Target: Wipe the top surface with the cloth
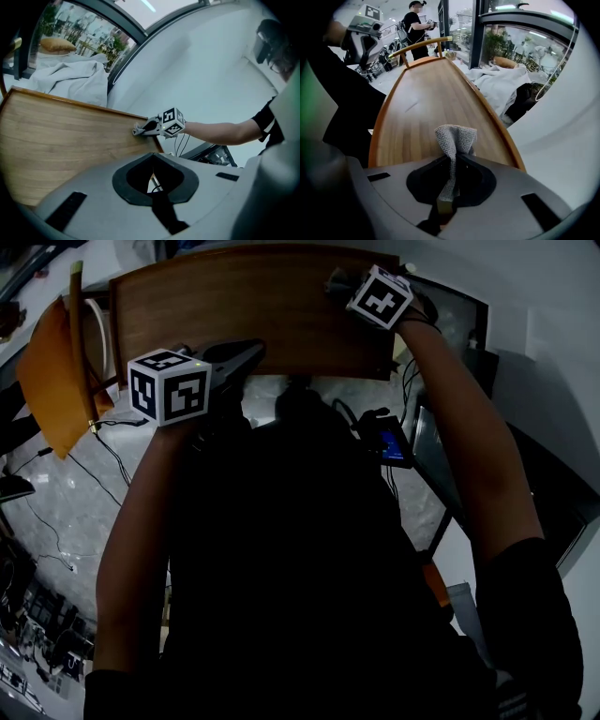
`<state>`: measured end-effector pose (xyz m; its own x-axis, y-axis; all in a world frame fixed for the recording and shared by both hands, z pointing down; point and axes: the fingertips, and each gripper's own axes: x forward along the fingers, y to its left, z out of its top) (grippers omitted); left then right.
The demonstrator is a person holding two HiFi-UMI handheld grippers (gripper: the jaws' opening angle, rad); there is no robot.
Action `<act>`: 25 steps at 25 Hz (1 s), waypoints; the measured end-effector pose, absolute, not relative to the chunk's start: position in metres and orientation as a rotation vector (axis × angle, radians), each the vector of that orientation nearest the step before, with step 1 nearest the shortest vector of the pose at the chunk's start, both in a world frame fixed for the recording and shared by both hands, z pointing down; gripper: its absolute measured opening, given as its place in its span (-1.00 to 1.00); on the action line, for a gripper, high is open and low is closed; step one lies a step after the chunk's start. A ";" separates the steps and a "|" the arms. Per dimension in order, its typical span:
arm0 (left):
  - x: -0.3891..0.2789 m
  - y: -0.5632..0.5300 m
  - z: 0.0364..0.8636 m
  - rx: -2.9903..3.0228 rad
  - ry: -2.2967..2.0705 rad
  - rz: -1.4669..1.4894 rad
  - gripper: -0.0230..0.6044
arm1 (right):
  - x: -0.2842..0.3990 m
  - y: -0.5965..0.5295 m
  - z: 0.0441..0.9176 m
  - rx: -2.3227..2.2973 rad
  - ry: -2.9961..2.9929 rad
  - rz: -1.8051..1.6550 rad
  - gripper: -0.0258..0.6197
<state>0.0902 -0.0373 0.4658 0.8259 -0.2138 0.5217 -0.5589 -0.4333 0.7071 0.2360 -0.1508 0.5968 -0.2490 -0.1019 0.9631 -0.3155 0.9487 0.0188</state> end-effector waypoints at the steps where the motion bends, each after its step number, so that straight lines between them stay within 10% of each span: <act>1: 0.092 -0.036 0.465 2.020 -0.569 0.439 -0.89 | 0.234 -0.142 0.596 0.297 -1.832 0.215 -0.81; 25: 0.097 -0.026 0.469 1.997 -0.530 0.436 -0.89 | 0.210 0.020 0.600 -0.107 -1.866 0.573 -0.81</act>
